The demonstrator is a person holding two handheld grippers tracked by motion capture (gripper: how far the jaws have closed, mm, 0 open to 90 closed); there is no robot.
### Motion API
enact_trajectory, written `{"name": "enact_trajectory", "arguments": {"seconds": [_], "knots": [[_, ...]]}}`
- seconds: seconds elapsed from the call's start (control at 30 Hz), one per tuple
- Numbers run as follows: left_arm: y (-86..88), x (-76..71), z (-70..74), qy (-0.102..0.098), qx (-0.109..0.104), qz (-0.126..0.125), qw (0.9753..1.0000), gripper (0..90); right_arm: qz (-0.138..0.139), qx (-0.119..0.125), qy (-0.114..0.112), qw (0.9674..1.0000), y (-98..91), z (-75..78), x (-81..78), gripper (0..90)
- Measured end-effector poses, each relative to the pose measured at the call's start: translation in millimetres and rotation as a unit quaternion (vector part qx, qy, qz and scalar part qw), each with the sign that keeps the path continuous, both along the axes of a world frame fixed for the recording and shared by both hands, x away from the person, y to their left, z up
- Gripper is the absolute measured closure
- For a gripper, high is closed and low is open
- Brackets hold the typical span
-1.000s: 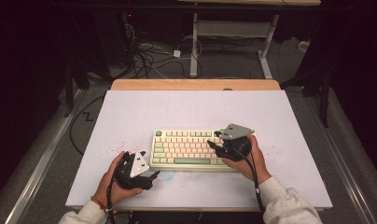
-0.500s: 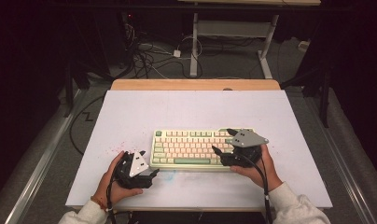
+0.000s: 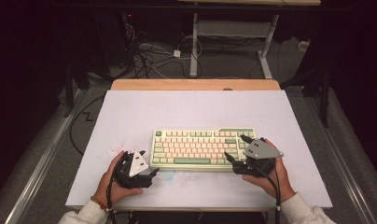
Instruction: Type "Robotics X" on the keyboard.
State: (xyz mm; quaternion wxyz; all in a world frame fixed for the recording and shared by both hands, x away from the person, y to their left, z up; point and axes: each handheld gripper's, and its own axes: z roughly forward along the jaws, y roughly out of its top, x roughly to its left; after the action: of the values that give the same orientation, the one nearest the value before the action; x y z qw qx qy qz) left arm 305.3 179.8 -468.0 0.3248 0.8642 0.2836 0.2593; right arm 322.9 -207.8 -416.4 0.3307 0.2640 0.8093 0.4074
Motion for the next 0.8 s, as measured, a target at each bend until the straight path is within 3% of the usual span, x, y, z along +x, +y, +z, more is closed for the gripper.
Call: {"name": "enact_trajectory", "arguments": {"seconds": [0.33, 0.47, 0.8], "knots": [[2.5, -0.1, 4.8, 0.001, -0.025, -0.006, 0.9997, 26.0, -0.02, -0.007, -0.005, 0.9998, -21.5, -9.3, -16.3, 24.8], [3.3, 0.3, 5.7, 0.002, -0.024, 0.0, 0.9997, 27.7, -0.024, -0.005, -0.004, 0.9997, -29.3, -13.8, -22.9, 25.4], [3.4, 2.3, 9.2, 0.008, -0.027, 0.003, 0.9996, 46.6, -0.033, -0.002, 0.007, 0.9994, -44.2, -25.3, -35.5, 25.4]]}}
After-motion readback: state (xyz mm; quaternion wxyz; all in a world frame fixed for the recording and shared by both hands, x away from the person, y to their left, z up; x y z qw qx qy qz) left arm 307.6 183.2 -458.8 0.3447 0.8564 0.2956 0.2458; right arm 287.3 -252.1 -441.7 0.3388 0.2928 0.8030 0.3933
